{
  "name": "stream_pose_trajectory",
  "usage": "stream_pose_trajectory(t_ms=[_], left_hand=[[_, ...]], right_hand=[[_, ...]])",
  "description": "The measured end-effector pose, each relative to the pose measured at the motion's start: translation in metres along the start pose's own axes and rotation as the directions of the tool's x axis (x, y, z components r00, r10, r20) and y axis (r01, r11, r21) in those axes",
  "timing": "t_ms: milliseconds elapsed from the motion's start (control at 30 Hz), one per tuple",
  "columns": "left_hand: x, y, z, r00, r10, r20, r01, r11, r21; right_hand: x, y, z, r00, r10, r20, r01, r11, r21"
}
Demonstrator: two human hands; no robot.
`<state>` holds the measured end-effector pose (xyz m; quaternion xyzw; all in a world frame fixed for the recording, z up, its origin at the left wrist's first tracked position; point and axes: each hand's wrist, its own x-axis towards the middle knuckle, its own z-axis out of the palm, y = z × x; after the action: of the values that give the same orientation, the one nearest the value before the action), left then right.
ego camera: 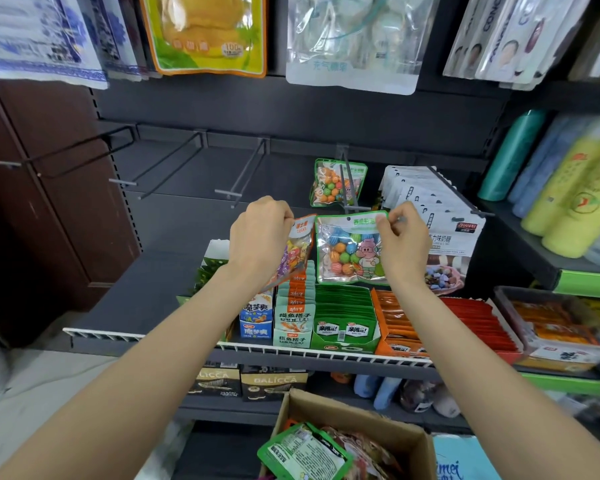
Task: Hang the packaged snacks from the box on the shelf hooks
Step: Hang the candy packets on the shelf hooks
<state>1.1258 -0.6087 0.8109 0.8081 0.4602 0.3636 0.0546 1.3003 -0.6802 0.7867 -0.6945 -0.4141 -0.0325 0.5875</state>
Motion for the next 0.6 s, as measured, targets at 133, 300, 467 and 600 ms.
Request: stream_pose_trajectory(t_ms=[133, 300, 467, 600], left_hand=[[0.0, 0.001, 0.001, 1.0, -0.01, -0.012, 0.01, 1.0, 0.012], [-0.001, 0.001, 0.004, 1.0, -0.024, -0.001, 0.024, 1.0, 0.009], [0.004, 0.002, 0.004, 1.0, -0.024, 0.002, 0.024, 1.0, 0.019], [0.018, 0.005, 0.01, 0.999, -0.028, 0.023, 0.028, 0.999, 0.034]], right_hand=[[0.001, -0.001, 0.001, 1.0, -0.026, 0.004, 0.026, 0.999, -0.036], [0.007, 0.002, 0.005, 0.999, -0.037, -0.002, 0.036, 0.996, -0.083], [0.02, 0.006, 0.015, 0.998, -0.05, -0.022, 0.047, 0.99, -0.134], [0.043, 0.009, 0.027, 0.999, -0.022, -0.027, 0.016, 0.981, -0.192]])
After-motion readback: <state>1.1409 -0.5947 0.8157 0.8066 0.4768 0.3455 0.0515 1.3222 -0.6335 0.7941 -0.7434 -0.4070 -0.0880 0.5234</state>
